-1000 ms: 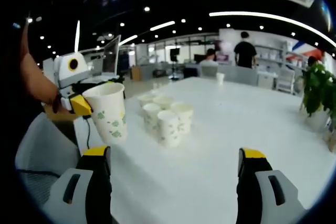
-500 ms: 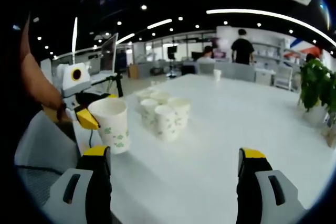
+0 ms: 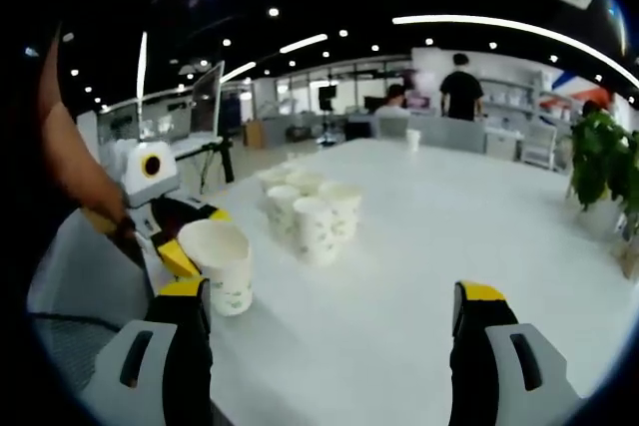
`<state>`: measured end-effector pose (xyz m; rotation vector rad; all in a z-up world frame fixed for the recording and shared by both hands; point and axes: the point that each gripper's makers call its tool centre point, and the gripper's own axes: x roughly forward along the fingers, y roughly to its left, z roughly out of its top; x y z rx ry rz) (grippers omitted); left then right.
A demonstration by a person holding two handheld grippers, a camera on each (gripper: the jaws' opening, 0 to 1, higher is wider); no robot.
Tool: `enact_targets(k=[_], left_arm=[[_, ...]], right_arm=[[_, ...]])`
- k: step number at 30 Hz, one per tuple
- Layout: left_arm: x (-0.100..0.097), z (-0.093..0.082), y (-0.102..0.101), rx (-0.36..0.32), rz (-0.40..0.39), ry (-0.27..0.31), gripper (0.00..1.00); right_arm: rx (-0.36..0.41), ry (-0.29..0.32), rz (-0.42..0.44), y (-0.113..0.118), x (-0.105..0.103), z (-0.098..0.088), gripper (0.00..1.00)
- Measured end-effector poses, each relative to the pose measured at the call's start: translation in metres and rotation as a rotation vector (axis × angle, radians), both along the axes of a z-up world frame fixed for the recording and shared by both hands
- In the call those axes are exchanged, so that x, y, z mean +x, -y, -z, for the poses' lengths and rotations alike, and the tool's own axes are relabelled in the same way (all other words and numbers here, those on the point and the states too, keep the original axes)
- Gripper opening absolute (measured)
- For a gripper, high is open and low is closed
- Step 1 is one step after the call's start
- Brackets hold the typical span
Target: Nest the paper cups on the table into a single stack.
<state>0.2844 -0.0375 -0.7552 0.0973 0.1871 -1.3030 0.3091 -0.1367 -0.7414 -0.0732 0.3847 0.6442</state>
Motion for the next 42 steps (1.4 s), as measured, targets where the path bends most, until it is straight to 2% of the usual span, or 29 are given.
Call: enact_targets(k=[10,12,14,22,25,28,31,36,40,42], left_arm=[[-0.005,0.026,-0.003,0.066,0.017,-0.034,0.35],[-0.006,0.025,-0.004,0.059,0.024,-0.022,0.35],[-0.005,0.028,-0.006,0.070,0.018,-0.039,0.36],[-0.008,0.034,-0.011,0.117,0.031,-0.027,0.37],[-0.007,0.037,-0.011,0.136,0.032,-0.013,0.42],[-0.006,0.038,-0.011,0.138,0.024,-0.028,0.47],[-0.004,0.031,-0.011,0.113,0.011,-0.035,0.60],[0.002,0.019,-0.015,0.087,-0.021,-0.045,0.70],[0.012,0.007,-0.022,0.079,-0.087,-0.047,0.90],[0.016,-0.004,-0.026,0.056,-0.107,-0.051,0.91]], right_arm=[[-0.002,-0.004,0.003,0.002,0.000,0.000,1.00],[-0.002,-0.006,0.003,0.002,0.000,0.001,1.00],[-0.001,-0.006,0.001,0.002,0.001,0.002,1.00],[0.001,-0.004,-0.006,-0.001,0.003,0.001,1.00],[0.000,-0.004,-0.011,-0.001,0.003,0.002,1.00],[-0.001,-0.003,-0.017,-0.003,0.003,0.001,1.00],[0.000,0.000,-0.018,-0.003,0.005,-0.001,1.00],[0.002,0.004,-0.020,-0.004,0.007,-0.002,1.00],[0.003,0.006,-0.026,-0.006,0.007,-0.003,1.00],[0.003,0.007,-0.028,-0.006,0.008,-0.003,1.00]])
